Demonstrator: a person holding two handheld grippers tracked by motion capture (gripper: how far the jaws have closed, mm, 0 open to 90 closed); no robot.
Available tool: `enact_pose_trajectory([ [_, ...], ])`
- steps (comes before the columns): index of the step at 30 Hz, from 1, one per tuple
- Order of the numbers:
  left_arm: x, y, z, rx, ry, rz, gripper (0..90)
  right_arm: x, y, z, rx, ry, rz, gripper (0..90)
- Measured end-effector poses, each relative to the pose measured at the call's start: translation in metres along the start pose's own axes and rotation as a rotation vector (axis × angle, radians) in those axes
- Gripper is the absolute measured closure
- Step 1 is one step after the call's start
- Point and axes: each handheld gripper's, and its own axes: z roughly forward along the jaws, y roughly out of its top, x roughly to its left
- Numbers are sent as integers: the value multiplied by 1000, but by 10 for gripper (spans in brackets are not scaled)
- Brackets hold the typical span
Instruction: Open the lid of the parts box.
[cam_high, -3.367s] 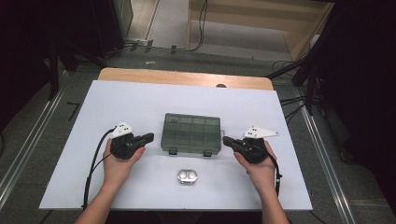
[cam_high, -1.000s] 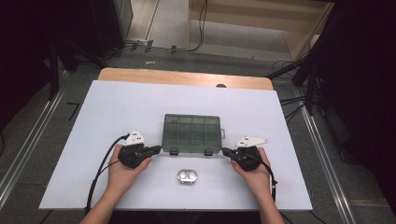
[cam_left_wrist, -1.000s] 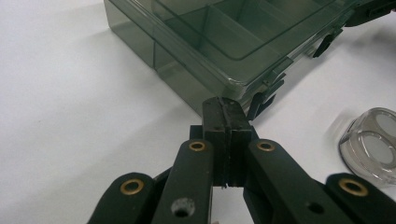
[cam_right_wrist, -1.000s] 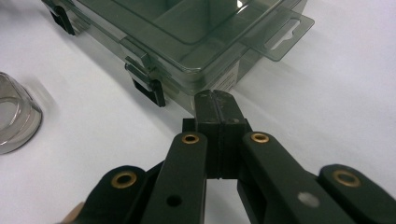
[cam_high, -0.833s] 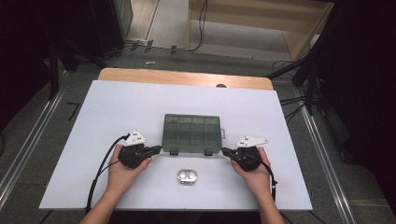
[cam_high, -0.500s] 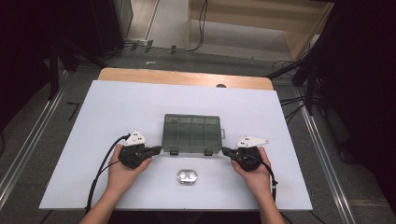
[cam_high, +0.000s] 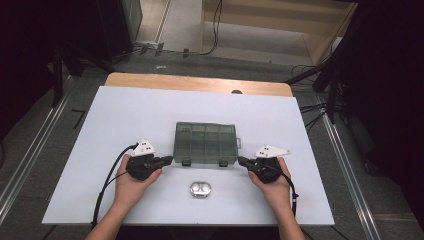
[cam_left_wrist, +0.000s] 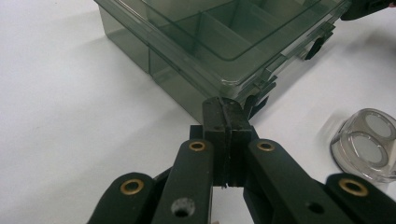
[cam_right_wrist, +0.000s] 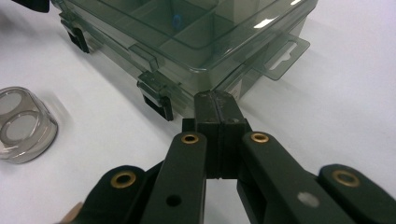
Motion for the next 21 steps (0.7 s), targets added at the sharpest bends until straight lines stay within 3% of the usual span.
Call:
enact_pose_trajectory([
  [12, 0, 1, -2, -25, -11, -3, 888, -3, 1, -4, -57, 26, 31, 880],
  [18, 0, 2, -4, -64, -27, -10, 888, -3, 1, -4, -81, 27, 30, 881],
  [20, 3, 4, -7, -106, -71, -53, 889, -3, 1, -4, -99, 26, 28, 881],
  [21, 2, 5, -7, -111, -66, -44, 889, -2, 1, -4, -109, 26, 24, 881],
])
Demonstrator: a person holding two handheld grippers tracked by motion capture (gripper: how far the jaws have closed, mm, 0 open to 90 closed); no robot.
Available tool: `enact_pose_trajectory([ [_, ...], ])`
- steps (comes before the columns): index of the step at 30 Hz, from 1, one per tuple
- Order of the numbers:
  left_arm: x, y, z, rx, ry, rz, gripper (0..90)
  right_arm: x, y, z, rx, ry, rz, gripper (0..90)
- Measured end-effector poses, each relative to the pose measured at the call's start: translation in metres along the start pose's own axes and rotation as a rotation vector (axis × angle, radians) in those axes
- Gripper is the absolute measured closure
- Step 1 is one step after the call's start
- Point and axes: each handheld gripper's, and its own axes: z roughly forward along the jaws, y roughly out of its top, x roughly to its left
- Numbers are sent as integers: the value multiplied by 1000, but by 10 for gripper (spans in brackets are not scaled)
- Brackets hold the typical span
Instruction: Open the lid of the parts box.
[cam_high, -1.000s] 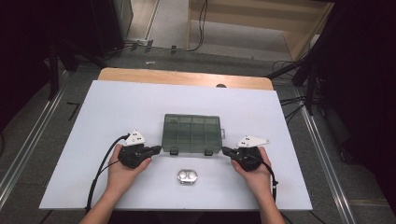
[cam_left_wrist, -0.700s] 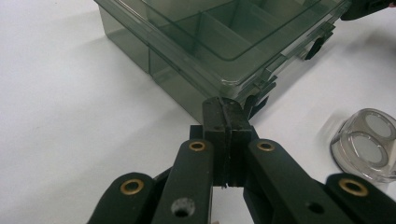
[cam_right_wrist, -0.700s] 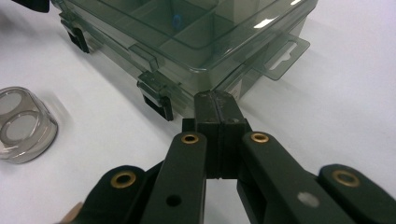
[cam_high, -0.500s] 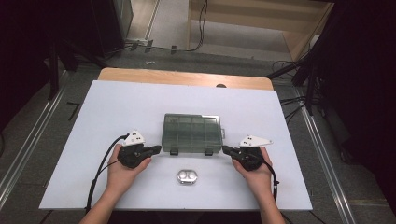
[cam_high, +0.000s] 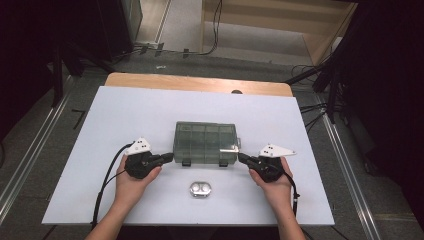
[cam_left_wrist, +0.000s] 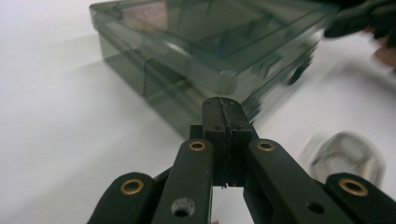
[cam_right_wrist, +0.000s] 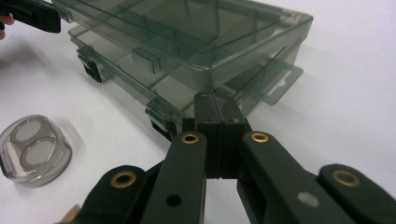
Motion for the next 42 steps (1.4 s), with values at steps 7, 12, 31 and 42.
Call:
enact_pose_trajectory([
  [7, 0, 4, 0, -50, 6, 15, 889, 1, 2, 1, -65, -6, -21, 880],
  [12, 1, 11, -2, -88, -2, 26, 889, -2, 7, 1, -104, 7, 3, 880],
  [31, 10, 54, 11, -156, 8, 8, 889, -12, 51, 10, -171, 0, 24, 881],
  [42, 22, 75, 20, -188, 26, -5, 888, -26, 78, 17, -204, 48, 47, 839],
])
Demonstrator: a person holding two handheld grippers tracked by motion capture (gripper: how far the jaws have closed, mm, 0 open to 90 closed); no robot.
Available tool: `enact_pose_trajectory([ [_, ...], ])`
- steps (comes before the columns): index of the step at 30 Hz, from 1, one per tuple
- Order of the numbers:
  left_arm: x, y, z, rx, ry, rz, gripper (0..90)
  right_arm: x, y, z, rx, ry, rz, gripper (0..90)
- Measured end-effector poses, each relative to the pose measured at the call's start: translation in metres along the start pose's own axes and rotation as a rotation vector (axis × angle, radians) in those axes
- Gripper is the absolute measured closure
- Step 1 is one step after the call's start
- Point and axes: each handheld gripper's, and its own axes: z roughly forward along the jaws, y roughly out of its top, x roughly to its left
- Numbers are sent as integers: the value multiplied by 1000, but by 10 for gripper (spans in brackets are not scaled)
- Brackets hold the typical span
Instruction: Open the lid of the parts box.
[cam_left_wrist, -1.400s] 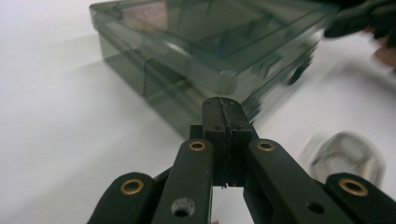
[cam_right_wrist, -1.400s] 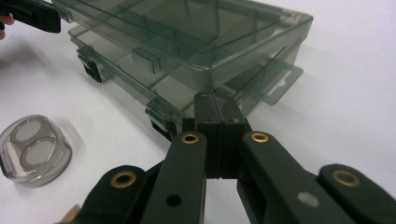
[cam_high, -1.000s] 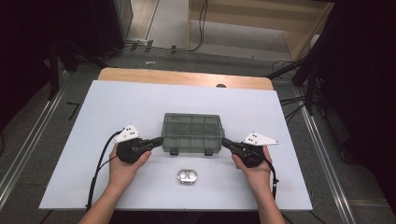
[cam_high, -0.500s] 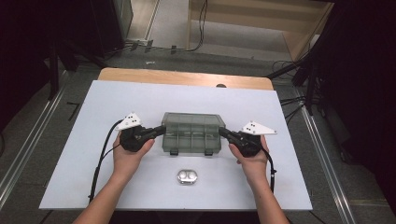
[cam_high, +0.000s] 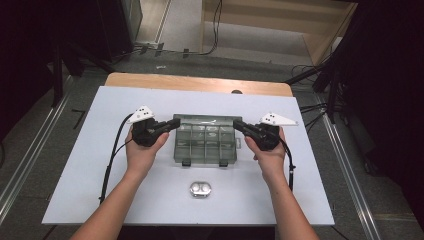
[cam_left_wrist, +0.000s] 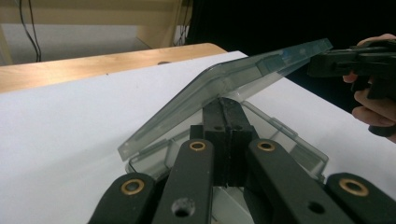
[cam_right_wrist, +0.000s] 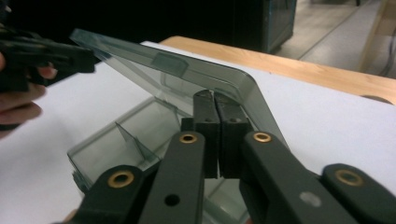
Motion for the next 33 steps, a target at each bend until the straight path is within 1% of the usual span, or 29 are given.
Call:
enact_pose_trajectory([
  [1, 3, 2, 3, -7, 2, -7, 888, -1, 1, 0, -3, 6, -3, 821],
  [2, 4, 4, 4, -10, 1, -12, 888, -1, 2, -1, -14, -7, -17, 810],
  [3, 5, 5, 6, -12, 5, -13, 889, 1, 3, -2, -21, -32, -45, 800],
  [4, 5, 5, 6, -12, 5, -13, 888, 1, 3, -2, -21, -32, -45, 800],
  [5, 6, 8, 9, -19, 4, -13, 888, 4, 5, -6, -23, -42, -73, 753],
  [6, 6, 8, 9, -19, 4, -13, 888, 5, 6, -8, -29, -40, -82, 717],
  [7, 7, 11, 13, -17, 9, -7, 888, 5, 7, -9, -34, -44, -82, 660],
  [8, 7, 11, 13, -17, 9, -7, 888, 5, 7, -9, -34, -44, -82, 660],
  [9, 8, 14, 16, -28, 4, -18, 888, 1, 9, -12, -51, -51, -58, 524],
  [11, 8, 15, 17, -32, 2, -22, 888, -7, 11, -14, -74, -47, -8, 414],
  [13, 7, 18, 22, -31, 7, -18, 888, -16, 11, -13, -58, -54, 31, 231],
  [14, 7, 19, 24, -31, 9, -16, 888, -19, 11, -12, -51, -44, 61, 117],
  [15, 8, 19, 25, -30, 12, -13, 888, -23, 11, -10, -46, -24, 78, 25],
  [16, 8, 19, 25, -30, 12, -13, 888, -23, 11, -10, -46, -24, 78, 25],
  [17, 10, 21, 26, -37, 14, -22, 888, -25, 10, -7, -43, -25, 86, 0],
  [18, 10, 21, 26, -37, 14, -22, 888, -26, 9, -5, -40, -42, 74, 0],
  [19, 11, 21, 27, -41, 19, -25, 888, -26, 9, -3, -39, -41, 71, 0],
  [21, 15, 23, 28, -53, 28, -39, 888, -28, 8, 3, -37, -41, 77, 0],
  [22, 17, 23, 29, -54, 32, -45, 888, -29, 7, 6, -39, -60, 79, 0],
  [23, 17, 23, 29, -54, 32, -45, 888, -29, 7, 6, -39, -60, 79, 0],
  [24, 18, 24, 30, -60, 34, -57, 888, -30, 7, 9, -43, -81, 82, 0],
  [25, 19, 24, 31, -66, 34, -63, 888, -33, 5, 14, -45, -111, 106, 22],
  [26, 21, 25, 32, -74, 35, -70, 888, -35, 4, 17, -44, -123, 125, 102],
  [27, 21, 25, 32, -74, 35, -70, 888, -35, 4, 17, -44, -123, 125, 102],
  [28, 22, 25, 34, -79, 38, -75, 888, -37, 2, 21, -46, -150, 135, 283],
  [30, 23, 24, 34, -80, 38, -77, 887, -35, 1, 24, -48, -186, 119, 380],
  [31, 24, 24, 35, -83, 41, -77, 887, -35, 1, 24, -48, -186, 119, 380],
  [32, 25, 24, 35, -83, 42, -76, 888, -33, 2, 26, -49, -213, 103, 463],
  [33, 26, 24, 36, -87, 42, -78, 887, -33, 2, 27, -51, -211, 98, 524],
])
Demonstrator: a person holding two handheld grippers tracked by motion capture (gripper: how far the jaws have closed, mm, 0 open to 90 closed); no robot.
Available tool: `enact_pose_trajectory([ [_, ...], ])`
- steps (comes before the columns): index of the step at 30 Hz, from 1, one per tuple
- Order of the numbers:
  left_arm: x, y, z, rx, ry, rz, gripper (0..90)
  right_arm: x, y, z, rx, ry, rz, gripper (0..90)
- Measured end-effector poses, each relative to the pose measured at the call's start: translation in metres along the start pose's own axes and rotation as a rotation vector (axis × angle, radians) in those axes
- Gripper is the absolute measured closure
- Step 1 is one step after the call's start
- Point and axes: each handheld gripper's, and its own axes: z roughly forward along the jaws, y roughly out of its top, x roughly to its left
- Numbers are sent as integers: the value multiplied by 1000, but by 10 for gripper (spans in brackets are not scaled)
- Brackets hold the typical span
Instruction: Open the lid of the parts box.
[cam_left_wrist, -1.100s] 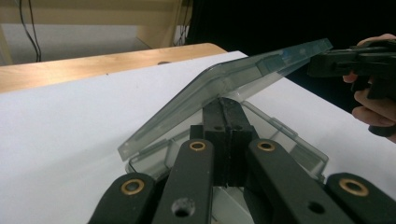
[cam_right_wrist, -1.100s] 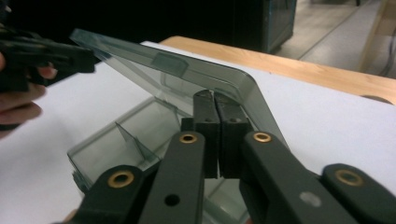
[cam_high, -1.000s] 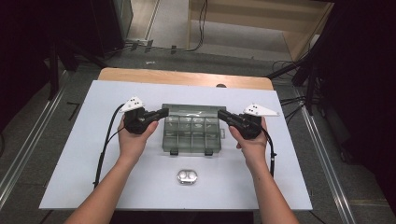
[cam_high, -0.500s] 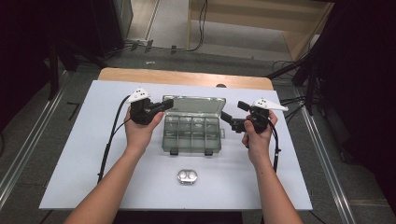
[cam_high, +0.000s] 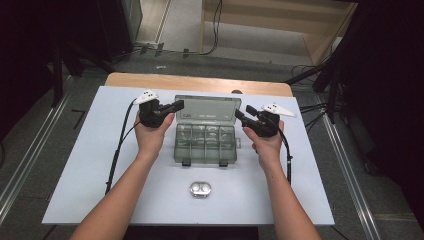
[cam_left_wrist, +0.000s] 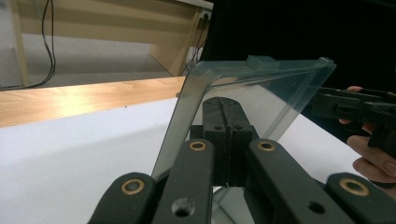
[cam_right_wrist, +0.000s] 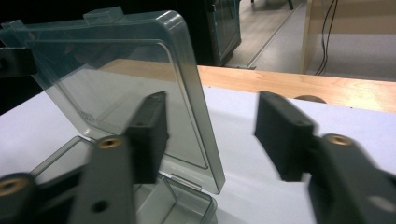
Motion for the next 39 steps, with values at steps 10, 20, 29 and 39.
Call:
enact_pose_trajectory([
  [10, 6, -1, 2, 0, 10, 4, 887, 3, -2, 17, 27, -45, 20, 678],
  [20, 16, -3, -6, -1, 5, -16, 821, 3, -3, 32, 58, -107, 77, 833],
  [29, 22, -21, 7, 94, 63, -28, 653, 1, -2, 36, 68, -118, 68, 839],
  [39, 24, -24, 12, 85, 98, -88, 642, -1, -2, 37, 70, -113, 69, 842],
])
